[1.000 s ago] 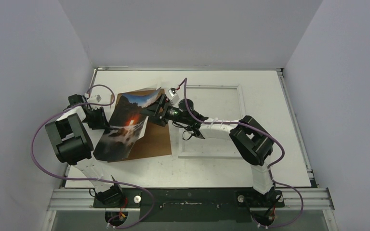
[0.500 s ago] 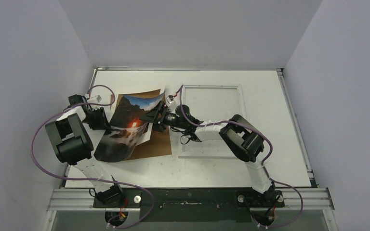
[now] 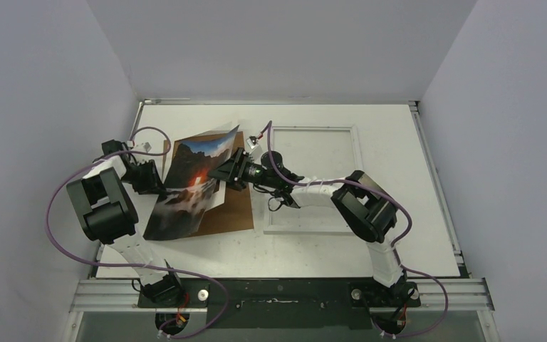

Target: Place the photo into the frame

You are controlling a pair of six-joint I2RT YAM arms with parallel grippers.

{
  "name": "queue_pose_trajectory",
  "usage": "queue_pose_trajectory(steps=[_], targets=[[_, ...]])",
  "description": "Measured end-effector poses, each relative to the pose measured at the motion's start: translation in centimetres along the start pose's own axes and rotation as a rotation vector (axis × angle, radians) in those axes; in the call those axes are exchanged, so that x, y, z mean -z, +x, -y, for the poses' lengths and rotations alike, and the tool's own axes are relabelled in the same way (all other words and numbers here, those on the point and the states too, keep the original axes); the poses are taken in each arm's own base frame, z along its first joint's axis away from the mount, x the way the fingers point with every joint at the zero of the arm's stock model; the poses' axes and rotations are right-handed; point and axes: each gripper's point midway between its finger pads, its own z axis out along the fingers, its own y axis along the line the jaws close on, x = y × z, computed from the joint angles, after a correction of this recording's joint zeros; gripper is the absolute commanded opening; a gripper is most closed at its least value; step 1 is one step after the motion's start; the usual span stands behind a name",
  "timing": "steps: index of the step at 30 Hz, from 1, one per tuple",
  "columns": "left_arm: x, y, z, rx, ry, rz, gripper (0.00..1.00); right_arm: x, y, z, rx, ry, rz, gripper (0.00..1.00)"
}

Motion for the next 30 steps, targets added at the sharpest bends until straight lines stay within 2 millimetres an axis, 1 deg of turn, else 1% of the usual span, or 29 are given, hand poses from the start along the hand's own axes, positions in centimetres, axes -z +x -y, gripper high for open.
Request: queue_pose_trajectory(steps=[6,10,15,18,20,24,27,28,30], targets=[[0.5,-0.7,0.2,0.008,-0.001,0.009,0.30,-0.1,-0.1,-1.0,0.014,-0.021,-0.009,0.54],[1.1,-2.0,0.2,0.002,-0.006,0.034,0.35,-0.1,-0.7,-2.2,0.031,-0.036,-0.008,0.54],[2.3,-4.4,0.2,-0.008,-0.015,0.085,0.38,0.9,-1.6,-4.9,0.065,-0.071,0.004,0.54],[2.7,-5.2,0.2,-0.006,-0.016,0.105,0.38,1.5,-2.3,-6.3,0.082,-0.095,0.020,0.54],[2.7,-5.3,0.3,-0.001,-0.011,0.108,0.38,1.7,-2.6,-6.7,0.086,-0.102,0.027,0.54],[2.8,-5.0,0.5,0.010,-0.001,0.098,0.38,1.8,-2.8,-6.5,0.083,-0.096,0.026,0.53],[2.8,-4.9,0.7,0.019,0.006,0.094,0.38,1.7,-3.0,-6.6,0.090,-0.090,0.019,0.51],[2.8,-4.9,0.8,0.024,0.010,0.093,0.38,1.7,-3.3,-6.8,0.097,-0.088,0.018,0.49],[2.8,-4.8,1.0,0.032,0.023,0.090,0.38,1.5,-3.8,-8.0,0.120,-0.095,0.014,0.46]])
